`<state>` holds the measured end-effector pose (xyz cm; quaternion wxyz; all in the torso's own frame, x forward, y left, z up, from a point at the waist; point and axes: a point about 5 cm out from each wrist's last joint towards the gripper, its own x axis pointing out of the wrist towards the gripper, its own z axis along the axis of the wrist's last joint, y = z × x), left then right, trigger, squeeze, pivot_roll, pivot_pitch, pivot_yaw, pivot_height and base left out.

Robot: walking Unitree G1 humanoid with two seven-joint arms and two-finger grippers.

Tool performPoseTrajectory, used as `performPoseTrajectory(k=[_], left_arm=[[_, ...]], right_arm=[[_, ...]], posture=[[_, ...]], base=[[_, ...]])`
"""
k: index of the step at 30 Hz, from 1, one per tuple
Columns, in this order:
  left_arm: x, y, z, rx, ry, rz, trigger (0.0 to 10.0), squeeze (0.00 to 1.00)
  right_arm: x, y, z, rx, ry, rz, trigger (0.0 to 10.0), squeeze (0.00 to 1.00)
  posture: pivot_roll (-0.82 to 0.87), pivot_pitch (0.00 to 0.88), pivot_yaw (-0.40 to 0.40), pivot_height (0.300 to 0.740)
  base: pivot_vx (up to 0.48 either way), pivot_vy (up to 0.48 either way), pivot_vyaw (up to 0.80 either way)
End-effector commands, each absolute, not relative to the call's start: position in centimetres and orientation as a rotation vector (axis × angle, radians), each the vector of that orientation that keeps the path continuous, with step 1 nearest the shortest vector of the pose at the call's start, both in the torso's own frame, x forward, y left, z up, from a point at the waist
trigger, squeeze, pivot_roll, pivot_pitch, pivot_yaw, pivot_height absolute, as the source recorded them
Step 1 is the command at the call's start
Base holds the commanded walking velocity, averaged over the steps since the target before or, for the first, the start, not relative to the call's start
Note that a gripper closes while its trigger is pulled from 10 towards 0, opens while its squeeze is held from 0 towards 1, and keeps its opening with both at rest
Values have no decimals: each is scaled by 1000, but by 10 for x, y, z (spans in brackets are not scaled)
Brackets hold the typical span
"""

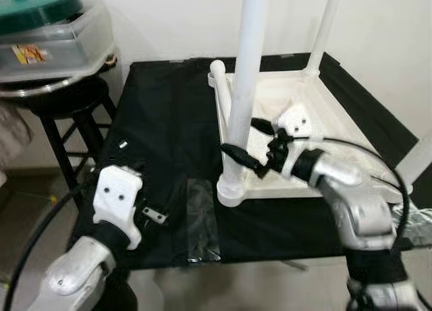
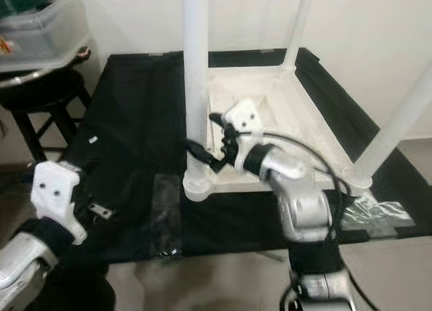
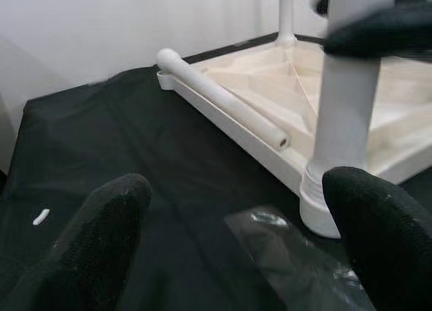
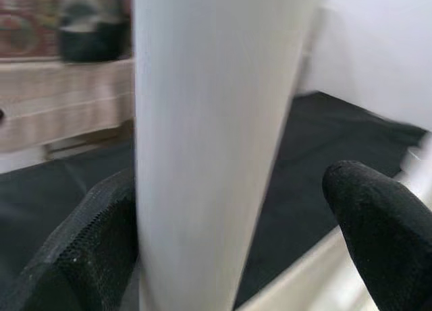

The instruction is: Building children table

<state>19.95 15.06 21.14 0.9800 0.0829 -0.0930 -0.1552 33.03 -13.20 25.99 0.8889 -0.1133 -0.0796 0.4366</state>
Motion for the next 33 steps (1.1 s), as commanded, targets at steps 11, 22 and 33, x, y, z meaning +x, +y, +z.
performPoseTrajectory(k=[11,22,33], left_arm=[[186,147,215,137,-238,-333,10000,0],[183,143,215,109,-270,-374,10000,0],[181,140,215,92,-280,-393,10000,0]], right_arm=[[339,-142,279,-204,-195,1191,10000,0],[348,-154,282,-206,-67,1487,0,0],[348,-147,274,-233,-84,1464,0,0]], posture=[[36,208,-72,740],[41,219,-89,740],[23,230,-110,740]], base=[[0,0,0],[0,0,0],[0,0,0]])
